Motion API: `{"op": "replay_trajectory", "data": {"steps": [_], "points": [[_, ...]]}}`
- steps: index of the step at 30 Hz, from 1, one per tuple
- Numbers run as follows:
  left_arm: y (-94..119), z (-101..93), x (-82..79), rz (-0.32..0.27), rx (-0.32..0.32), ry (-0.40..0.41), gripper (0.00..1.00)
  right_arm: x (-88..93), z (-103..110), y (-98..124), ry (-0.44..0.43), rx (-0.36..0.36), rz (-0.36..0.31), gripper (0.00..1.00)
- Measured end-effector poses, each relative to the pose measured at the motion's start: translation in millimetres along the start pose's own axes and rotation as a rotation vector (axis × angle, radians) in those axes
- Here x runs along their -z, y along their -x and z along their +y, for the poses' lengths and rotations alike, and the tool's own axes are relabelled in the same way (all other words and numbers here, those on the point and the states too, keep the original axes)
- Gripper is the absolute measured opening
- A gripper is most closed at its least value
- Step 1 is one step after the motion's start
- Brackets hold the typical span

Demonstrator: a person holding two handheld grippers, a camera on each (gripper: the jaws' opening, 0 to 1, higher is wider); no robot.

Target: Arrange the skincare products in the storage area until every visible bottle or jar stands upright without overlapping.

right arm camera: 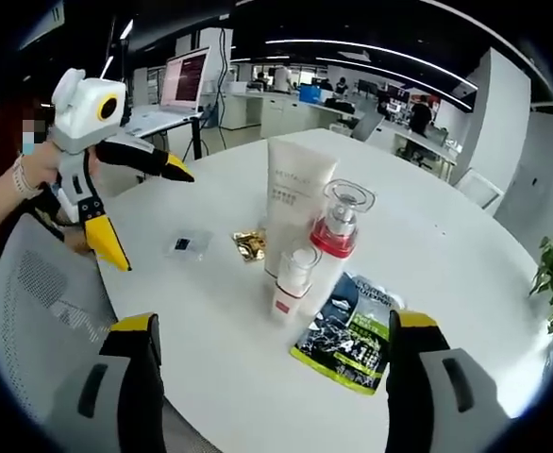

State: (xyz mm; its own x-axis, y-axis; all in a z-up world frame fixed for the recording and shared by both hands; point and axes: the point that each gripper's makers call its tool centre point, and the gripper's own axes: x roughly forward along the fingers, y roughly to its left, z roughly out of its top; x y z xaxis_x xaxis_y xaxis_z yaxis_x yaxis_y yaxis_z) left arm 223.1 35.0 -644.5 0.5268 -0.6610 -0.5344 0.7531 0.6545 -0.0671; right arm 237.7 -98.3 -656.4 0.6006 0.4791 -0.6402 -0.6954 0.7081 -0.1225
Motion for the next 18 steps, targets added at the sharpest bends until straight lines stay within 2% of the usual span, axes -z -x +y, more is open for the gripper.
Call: {"op": "replay_trajectory", "data": {"steps": [4, 6, 8, 13, 18], "points": [[1, 4.6, 5.2, 0.021, -0.024, 0.023, 0.95, 2.6, -3, -2, 0.003, 0.009, 0.010, 1.00], [-18, 24.6, 6.3, 0.024, -0.022, 0.034, 0.95, 4.4, -3, -3, 0.004, 0.007, 0.016, 1.00], [-28, 29.7, 7.0, 0.036, -0.022, 0.038, 0.95, 5.0, -3, -4, -0.003, 0.007, 0.010, 1.00], [-39, 47.8, 9.2, 0.046, -0.014, 0.058, 0.96, 7.8, -3, -8, -0.018, 0.006, 0.023, 1.00], [-49, 56.6, 4.6, 0.050, -0.018, 0.069, 0.92, 10.6, -8, -12, -0.021, 0.013, 0.031, 1.00]]}}
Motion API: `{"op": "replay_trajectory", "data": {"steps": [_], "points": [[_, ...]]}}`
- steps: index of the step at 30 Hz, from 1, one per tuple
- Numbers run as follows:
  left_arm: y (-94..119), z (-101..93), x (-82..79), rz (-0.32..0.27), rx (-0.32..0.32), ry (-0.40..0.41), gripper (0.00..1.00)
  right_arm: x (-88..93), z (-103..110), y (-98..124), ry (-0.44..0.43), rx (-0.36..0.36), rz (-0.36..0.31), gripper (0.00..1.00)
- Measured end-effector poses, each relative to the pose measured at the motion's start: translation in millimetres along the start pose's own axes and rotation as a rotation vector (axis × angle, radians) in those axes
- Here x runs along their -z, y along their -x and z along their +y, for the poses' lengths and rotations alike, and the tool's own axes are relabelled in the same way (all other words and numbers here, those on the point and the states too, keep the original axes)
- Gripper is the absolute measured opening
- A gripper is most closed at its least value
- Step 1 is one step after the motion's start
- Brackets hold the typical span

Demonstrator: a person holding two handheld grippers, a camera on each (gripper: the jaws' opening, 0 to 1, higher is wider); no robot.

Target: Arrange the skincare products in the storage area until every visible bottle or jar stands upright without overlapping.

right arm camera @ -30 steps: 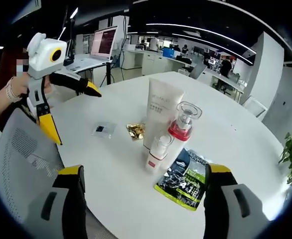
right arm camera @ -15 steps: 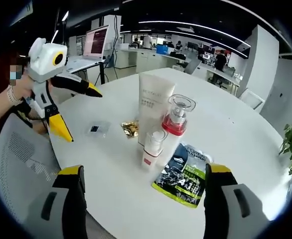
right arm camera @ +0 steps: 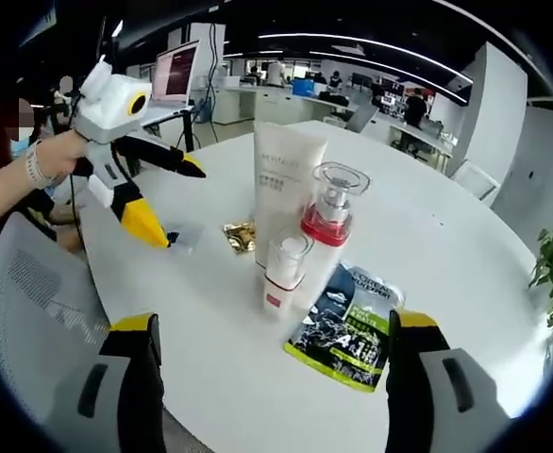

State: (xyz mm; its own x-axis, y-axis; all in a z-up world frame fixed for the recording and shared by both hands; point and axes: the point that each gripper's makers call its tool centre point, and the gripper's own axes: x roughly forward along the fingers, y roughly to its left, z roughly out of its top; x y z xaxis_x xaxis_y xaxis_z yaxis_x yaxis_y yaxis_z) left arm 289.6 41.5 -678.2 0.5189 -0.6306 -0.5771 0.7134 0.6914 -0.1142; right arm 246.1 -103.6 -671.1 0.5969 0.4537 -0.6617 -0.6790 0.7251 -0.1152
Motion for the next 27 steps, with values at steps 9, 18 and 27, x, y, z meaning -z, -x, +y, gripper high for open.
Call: {"op": "replay_trajectory", "data": {"steps": [9, 18, 27], "points": [[-19, 12.7, 0.6, 0.067, -0.026, 0.074, 0.84, 6.2, -2, -4, -0.014, -0.008, 0.014, 1.00], [-41, 41.7, -3.5, 0.070, -0.103, 0.115, 0.70, 11.3, -2, -7, -0.029, -0.029, 0.027, 1.00], [-63, 37.8, -3.1, 0.094, -0.094, 0.140, 0.60, 12.7, 1, -11, -0.030, -0.049, 0.033, 0.99]]}}
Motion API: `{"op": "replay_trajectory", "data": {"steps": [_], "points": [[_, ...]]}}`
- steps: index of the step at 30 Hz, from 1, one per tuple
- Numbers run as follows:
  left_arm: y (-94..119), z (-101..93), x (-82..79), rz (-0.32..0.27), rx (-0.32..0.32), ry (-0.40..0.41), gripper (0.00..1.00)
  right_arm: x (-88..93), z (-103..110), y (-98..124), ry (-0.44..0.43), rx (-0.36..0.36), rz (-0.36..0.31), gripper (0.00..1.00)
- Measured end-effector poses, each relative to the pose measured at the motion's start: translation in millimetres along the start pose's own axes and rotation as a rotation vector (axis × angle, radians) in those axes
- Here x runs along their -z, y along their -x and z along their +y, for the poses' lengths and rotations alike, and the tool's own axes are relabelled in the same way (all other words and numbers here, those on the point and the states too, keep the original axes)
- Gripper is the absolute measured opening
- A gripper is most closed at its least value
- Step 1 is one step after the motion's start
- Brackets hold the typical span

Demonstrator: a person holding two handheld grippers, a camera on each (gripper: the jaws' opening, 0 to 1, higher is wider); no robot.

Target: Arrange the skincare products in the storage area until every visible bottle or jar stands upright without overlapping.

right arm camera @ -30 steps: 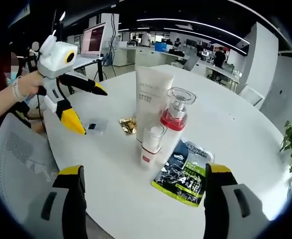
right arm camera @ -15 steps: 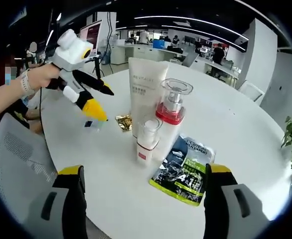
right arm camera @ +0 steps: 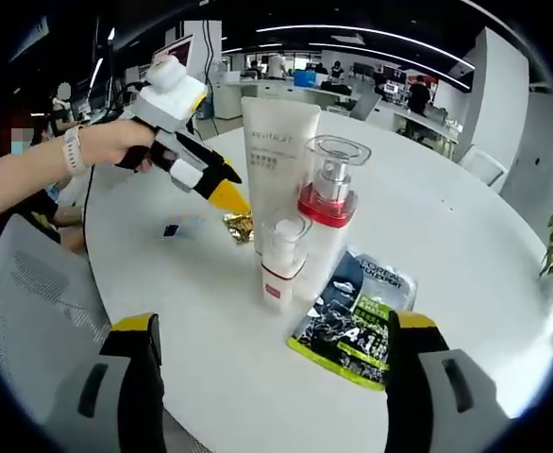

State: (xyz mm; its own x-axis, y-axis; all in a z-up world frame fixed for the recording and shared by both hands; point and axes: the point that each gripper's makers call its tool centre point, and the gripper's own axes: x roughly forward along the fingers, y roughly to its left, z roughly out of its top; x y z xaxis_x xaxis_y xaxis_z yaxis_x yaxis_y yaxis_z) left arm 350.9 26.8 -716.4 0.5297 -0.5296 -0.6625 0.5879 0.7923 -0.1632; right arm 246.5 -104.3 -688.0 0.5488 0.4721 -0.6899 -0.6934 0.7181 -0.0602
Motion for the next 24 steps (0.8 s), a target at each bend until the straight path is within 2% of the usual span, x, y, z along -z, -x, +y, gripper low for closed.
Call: {"op": "replay_trajectory", "data": {"steps": [6, 9, 11, 15, 17, 19, 24], "points": [[-14, 0.4, -4.2, 0.018, 0.003, 0.008, 0.60, 2.7, -1, -3, 0.004, -0.007, 0.012, 0.99], [-21, -1.2, -7.5, 0.021, 0.030, 0.038, 0.60, 4.7, -1, -2, -0.002, -0.004, 0.014, 0.99], [-28, 12.4, -10.1, 0.029, 0.007, 0.027, 0.59, 6.1, -1, -2, -0.006, -0.007, 0.017, 0.99], [-35, 20.5, -12.1, 0.046, -0.008, 0.025, 0.59, 8.5, -3, -2, -0.011, -0.002, 0.023, 0.99], [-39, 30.6, -13.3, 0.051, -0.042, 0.035, 0.60, 8.9, -3, -2, -0.014, -0.001, 0.025, 0.99], [-41, 28.7, -11.2, 0.061, -0.049, 0.035, 0.58, 9.2, -4, -3, -0.014, 0.001, 0.026, 0.99], [-53, 41.2, -8.0, 0.096, -0.061, 0.043, 0.53, 9.8, -5, -4, -0.018, -0.003, 0.031, 0.99]]}}
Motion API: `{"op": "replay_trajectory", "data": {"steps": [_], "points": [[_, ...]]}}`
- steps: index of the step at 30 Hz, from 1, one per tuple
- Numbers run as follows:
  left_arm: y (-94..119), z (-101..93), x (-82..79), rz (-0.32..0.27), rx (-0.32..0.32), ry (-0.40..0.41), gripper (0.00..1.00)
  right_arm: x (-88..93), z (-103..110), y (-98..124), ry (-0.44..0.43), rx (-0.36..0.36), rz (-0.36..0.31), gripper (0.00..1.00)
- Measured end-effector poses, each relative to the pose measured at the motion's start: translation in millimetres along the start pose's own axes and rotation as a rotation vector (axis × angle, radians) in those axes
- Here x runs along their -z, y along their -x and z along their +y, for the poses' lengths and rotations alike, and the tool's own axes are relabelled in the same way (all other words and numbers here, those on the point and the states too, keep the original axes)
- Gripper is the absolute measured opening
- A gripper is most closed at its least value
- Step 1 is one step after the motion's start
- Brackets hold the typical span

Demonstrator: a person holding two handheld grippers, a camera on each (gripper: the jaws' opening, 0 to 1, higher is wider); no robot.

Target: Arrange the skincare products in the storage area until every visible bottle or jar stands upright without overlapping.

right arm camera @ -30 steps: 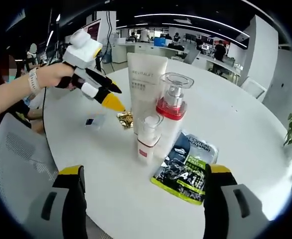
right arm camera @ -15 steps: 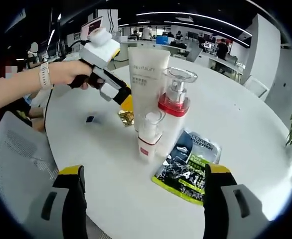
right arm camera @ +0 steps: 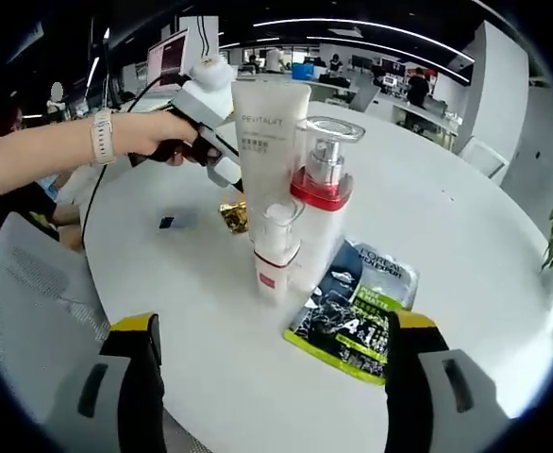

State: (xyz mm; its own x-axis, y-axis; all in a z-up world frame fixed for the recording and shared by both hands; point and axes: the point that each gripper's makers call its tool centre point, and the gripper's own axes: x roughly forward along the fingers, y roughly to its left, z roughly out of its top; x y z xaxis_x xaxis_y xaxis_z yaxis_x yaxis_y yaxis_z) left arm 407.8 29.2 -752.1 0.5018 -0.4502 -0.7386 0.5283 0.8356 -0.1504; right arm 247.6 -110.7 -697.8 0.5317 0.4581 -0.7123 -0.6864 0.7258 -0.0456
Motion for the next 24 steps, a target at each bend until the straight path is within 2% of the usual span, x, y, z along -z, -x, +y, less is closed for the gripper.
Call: {"op": "replay_trajectory", "data": {"steps": [5, 9, 11, 14, 18, 24], "points": [[-8, 8.0, 2.3, 0.028, -0.015, 0.002, 0.54, 2.9, -1, -2, -0.004, 0.000, 0.007, 0.98], [-4, 4.7, -0.5, 0.026, -0.027, 0.004, 0.55, 5.2, 0, -3, -0.010, -0.004, 0.014, 0.97], [-10, 12.0, -3.8, 0.033, -0.024, 0.000, 0.54, 5.7, 1, -4, -0.010, -0.006, 0.016, 0.97], [-6, 3.8, -2.6, 0.035, -0.026, 0.001, 0.55, 6.6, 1, -5, -0.012, -0.010, 0.020, 0.97], [-9, 2.5, -5.9, 0.044, -0.010, 0.010, 0.60, 7.1, 2, -6, -0.011, -0.013, 0.024, 0.97], [-14, 11.4, -10.8, 0.037, -0.029, 0.030, 0.68, 9.2, 2, -7, -0.013, -0.016, 0.028, 0.97]]}}
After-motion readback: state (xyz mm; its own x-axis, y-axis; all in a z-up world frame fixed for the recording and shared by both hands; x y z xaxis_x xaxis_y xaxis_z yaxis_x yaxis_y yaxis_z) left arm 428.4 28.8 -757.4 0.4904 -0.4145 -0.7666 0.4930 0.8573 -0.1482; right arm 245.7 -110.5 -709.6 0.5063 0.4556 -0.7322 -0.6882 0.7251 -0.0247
